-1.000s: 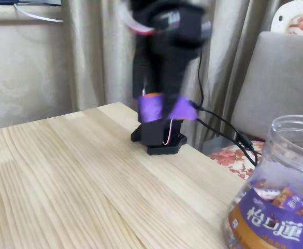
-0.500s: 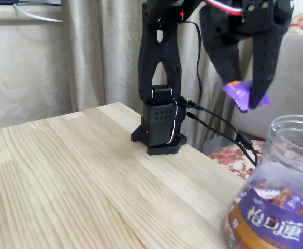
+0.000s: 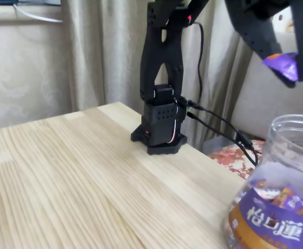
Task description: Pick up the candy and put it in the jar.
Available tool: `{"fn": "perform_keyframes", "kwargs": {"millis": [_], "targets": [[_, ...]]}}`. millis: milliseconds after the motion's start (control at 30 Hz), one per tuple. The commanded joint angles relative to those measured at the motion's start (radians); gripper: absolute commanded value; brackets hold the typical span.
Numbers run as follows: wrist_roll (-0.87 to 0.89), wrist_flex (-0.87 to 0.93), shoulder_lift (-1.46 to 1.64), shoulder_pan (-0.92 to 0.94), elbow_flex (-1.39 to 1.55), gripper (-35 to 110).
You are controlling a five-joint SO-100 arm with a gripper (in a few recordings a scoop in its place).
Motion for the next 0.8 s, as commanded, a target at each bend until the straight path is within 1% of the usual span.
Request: {"fn": "perform_keyframes", "kwargs": {"millis": [0, 167, 267, 367, 567, 667, 767], "targets": [[0.006, -0.006, 0.037, 0.008, -0.040, 0], [-0.015, 0.003, -0.021, 0.002, -0.204, 0], [-0.011, 0.003, -0.031, -0.008, -0.253, 0], [0.006, 0.003, -0.005, -0.058, -0.227, 0], [0.029, 0.003, 0.058, -0.215, -0.046, 0], [0.040, 0.003, 0.052, -0.252, -0.060, 0], [0.043, -0.006, 0.017, -0.249, -0.086, 0]]}}
